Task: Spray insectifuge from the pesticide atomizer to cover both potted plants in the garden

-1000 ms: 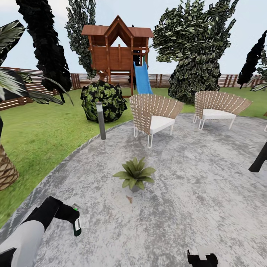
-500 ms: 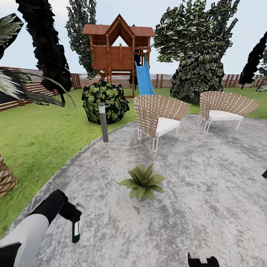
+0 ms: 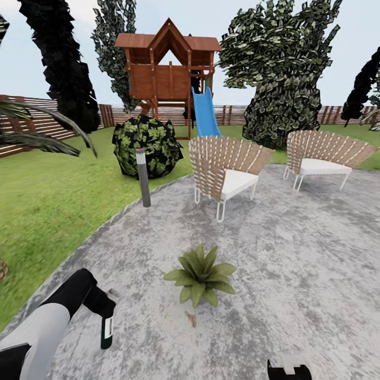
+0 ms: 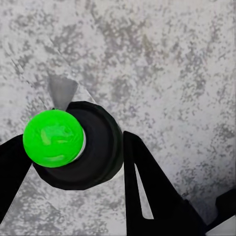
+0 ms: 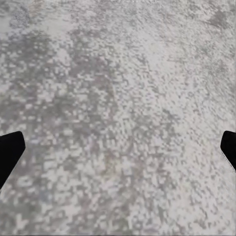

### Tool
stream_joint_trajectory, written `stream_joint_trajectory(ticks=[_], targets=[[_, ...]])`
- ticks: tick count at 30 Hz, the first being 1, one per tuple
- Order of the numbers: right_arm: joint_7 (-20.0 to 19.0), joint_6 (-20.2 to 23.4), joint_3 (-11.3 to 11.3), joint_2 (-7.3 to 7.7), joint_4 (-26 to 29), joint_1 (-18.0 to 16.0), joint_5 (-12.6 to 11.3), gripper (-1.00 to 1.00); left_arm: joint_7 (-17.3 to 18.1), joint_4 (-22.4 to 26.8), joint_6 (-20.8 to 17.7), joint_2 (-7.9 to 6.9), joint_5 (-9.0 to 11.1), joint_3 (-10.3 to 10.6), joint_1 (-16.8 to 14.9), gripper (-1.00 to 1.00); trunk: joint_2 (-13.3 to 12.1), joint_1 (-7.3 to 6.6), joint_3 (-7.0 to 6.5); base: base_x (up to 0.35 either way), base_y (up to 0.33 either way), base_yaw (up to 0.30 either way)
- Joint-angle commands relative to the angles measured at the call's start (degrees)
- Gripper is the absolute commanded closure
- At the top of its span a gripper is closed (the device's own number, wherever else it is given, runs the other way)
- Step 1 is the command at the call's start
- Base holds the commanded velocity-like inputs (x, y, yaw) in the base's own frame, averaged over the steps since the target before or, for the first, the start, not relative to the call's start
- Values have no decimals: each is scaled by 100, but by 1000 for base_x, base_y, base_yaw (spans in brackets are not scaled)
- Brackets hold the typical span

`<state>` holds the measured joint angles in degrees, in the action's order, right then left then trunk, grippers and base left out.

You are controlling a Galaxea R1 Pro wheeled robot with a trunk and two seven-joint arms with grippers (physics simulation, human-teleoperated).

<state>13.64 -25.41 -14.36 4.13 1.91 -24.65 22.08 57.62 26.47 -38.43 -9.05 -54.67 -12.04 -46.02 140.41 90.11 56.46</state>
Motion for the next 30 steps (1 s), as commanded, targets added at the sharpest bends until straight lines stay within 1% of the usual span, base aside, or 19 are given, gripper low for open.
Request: stream_joint_trajectory(ticks=[1, 4, 10, 11, 15, 16, 17, 24, 30], targets=[[24, -17, -41, -6, -8, -4, 60, -100, 39, 6, -44, 7, -53, -42, -4, 100, 2, 2, 6, 327, -52, 0], [24, -17, -41, -19, -7, -4, 59, -100, 39, -2, -56, 3, -60, -43, -2, 100, 2, 2, 4, 334, -21, -64], [25, -17, -41, -12, -7, -4, 38, -100, 39, -21, -59, -14, -61, -26, 17, 100, 2, 2, -13, 318, 110, -240], [25, -17, -41, -12, -7, -4, 2, -100, 39, -27, -59, -17, -61, -23, 22, 100, 2, 2, -14, 278, 217, -216], [19, -17, -41, -22, 2, -4, -310, -100, 39, -35, -56, -32, -61, -10, 32, 100, 2, 2, -16, 261, 238, -64], [17, -17, -41, -25, 9, -4, -447, -100, 39, -42, -52, -35, -61, -9, 38, 100, 2, 2, -16, 255, 246, -6], [16, -17, -41, -26, 10, -4, -470, -100, 39, -48, -51, -35, -61, -9, 39, 100, 2, 2, -16, 254, 246, -2], [16, -17, -41, -10, 11, -4, -486, -100, 31, -89, -43, -58, -77, -4, 87, 100, 2, 2, -36, 230, 251, -255], [16, -17, -41, -9, 11, -4, -486, -100, 30, -89, -42, -50, -79, -2, 84, 100, 2, 2, -50, 54, 273, -287]])
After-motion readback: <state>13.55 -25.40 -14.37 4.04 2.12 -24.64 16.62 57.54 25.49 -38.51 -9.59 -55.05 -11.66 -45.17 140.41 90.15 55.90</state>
